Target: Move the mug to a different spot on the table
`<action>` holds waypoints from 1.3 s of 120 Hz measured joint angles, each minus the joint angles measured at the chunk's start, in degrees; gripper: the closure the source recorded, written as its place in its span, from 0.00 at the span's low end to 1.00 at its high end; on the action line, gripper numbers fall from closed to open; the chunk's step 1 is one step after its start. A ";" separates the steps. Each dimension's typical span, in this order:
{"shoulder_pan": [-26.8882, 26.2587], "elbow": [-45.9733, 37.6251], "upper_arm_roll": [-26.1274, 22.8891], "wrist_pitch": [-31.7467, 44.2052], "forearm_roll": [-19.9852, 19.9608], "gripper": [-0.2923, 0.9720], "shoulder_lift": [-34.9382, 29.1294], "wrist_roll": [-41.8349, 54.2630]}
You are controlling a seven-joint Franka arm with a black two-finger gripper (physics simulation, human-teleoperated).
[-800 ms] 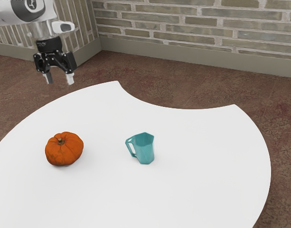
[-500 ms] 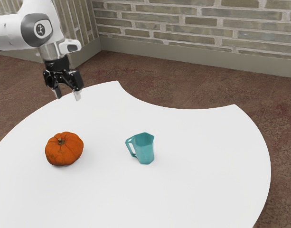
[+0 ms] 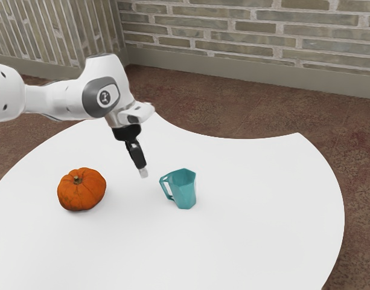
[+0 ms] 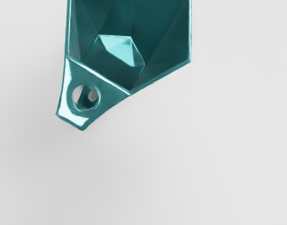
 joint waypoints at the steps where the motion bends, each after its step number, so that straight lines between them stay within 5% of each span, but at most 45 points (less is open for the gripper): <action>1: 0.04 -0.60 -0.06 0.61 -0.32 0.25 -0.08 0.62; 39: 1.14 -7.45 -0.35 17.59 -14.18 0.27 4.09 23.10; 90: 0.98 -4.14 -0.31 24.56 -16.34 0.38 11.02 44.24; 156: -0.29 -4.11 -0.31 25.52 -22.12 0.58 12.57 56.34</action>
